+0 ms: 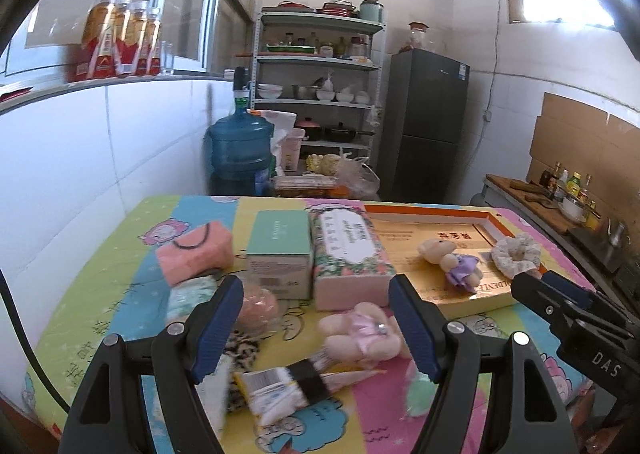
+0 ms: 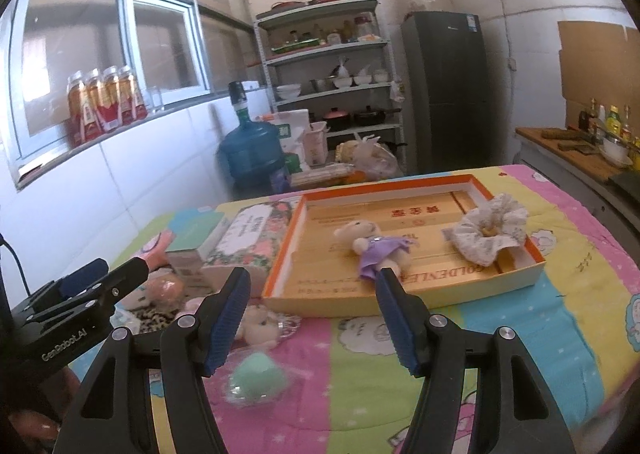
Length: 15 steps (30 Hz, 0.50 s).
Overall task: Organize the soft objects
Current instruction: 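Move both tools back toward the remaining items on the table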
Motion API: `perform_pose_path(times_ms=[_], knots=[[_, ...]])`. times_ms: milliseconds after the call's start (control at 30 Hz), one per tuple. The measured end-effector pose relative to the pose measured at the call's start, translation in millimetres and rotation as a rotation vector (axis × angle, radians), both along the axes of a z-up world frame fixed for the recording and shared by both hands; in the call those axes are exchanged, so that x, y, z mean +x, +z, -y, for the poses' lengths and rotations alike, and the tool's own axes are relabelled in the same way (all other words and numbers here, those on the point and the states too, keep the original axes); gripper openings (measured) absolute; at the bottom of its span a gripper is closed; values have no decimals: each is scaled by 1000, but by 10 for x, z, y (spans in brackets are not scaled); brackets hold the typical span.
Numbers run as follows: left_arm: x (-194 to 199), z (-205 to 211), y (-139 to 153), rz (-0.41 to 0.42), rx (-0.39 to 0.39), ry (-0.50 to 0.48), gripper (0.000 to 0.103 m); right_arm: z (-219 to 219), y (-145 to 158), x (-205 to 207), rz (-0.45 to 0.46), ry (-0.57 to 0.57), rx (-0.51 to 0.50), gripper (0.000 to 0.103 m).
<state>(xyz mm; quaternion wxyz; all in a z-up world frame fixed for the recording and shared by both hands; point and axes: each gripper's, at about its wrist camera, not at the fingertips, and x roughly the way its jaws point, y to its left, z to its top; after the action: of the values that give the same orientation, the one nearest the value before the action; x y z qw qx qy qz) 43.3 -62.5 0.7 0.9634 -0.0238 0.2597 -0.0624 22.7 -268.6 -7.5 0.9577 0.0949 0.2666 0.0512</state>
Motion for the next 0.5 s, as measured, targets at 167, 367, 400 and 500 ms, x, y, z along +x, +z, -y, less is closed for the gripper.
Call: perform_pose_path(times_ms=[167, 367, 400, 500], knots=[[-54, -155, -12, 4, 1, 14, 75, -168, 14, -34, 7, 17, -11, 67], [-128, -353, -33, 11, -5, 32, 75, -334, 25, -84, 13, 31, -21, 67], [-140, -395, -39, 12, -7, 37, 75, -368, 25, -97, 15, 35, -24, 67], [-163, -494, -53, 11, -12, 47, 75, -466, 11, -125, 17, 47, -27, 67]])
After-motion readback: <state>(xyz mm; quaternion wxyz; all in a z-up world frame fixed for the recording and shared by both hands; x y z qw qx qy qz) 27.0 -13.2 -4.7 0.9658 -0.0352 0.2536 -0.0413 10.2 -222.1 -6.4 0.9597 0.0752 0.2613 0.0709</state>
